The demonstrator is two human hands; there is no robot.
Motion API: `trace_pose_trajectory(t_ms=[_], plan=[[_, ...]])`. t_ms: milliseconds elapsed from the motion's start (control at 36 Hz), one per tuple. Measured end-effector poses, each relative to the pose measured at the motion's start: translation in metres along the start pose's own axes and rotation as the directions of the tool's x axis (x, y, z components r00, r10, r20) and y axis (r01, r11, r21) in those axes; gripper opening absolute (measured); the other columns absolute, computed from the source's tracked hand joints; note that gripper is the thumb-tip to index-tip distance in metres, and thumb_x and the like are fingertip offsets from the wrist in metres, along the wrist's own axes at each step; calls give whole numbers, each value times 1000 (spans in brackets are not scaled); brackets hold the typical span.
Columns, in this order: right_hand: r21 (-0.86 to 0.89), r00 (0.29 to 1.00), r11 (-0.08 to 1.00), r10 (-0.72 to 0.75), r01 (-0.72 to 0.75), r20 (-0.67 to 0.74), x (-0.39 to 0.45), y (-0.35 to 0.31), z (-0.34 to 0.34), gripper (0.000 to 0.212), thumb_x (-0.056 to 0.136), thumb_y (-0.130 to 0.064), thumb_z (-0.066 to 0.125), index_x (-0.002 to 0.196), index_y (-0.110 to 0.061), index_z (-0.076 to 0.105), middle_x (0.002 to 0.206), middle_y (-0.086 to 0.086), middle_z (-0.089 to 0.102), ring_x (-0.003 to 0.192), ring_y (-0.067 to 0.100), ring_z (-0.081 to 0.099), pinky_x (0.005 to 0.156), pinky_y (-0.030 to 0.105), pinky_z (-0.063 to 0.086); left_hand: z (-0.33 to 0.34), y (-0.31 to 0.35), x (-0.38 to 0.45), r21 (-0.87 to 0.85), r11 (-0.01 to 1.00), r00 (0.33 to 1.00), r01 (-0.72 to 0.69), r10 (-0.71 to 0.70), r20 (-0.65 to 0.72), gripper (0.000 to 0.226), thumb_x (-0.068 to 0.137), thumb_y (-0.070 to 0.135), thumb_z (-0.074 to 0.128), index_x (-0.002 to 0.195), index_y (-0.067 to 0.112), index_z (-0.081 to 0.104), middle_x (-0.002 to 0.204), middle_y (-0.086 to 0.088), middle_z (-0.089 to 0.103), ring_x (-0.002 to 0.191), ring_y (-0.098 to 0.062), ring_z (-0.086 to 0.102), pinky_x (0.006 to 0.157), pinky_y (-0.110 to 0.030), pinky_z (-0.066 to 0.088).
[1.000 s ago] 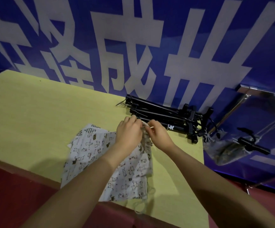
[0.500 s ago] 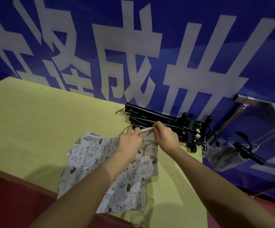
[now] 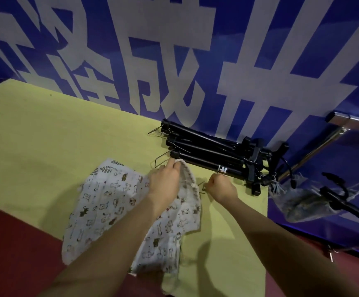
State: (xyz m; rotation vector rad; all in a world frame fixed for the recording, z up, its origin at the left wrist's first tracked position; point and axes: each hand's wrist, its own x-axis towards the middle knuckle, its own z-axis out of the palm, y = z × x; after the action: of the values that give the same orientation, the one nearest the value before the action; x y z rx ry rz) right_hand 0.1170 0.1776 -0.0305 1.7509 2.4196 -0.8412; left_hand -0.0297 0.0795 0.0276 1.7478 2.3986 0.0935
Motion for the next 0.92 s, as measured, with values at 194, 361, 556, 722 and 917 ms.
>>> trace_pose_trajectory(t_ms=[194,361,556,722,917], plan=[[-86,998,994,63,-63,2,15,-1,24,41,90,-41,55,111,-5,56,113,12,55,102,32,56,80,36,46,11,-4,11,-73,993,990,-88,79,-120,50,88,0,45,135,17,47,129,-1,49,83,-26,62,56,-28,33],[-53,993,992,114,-113,24,18,1,33,32,91,-22,49,117,-4,52,119,14,53,105,33,56,88,37,44,11,-5,16,-138,985,991,-108,95,-95,46,85,-2,50,128,14,55,123,-5,56,74,-29,64,47,-23,26],[14,993,994,105,-104,-62,13,4,29,19,90,-17,46,100,-4,55,106,15,56,92,34,57,82,35,42,5,-5,15,-109,992,997,-70,69,-21,56,90,4,44,143,18,34,139,3,38,89,-22,61,60,-26,35],[278,952,953,-34,123,-306,-4,-2,8,16,89,-26,58,90,-10,60,96,3,59,90,23,58,89,44,46,0,-10,15,-147,986,996,-72,79,40,65,87,3,51,146,15,28,143,-1,32,102,-23,58,61,-29,43],[331,888,848,-295,414,-354,-20,-32,-6,6,82,-16,67,81,-11,64,102,-1,52,103,16,48,89,26,37,-7,-18,15,-244,969,989,-18,53,138,83,83,3,60,150,18,13,152,1,19,123,-26,47,81,-38,51]])
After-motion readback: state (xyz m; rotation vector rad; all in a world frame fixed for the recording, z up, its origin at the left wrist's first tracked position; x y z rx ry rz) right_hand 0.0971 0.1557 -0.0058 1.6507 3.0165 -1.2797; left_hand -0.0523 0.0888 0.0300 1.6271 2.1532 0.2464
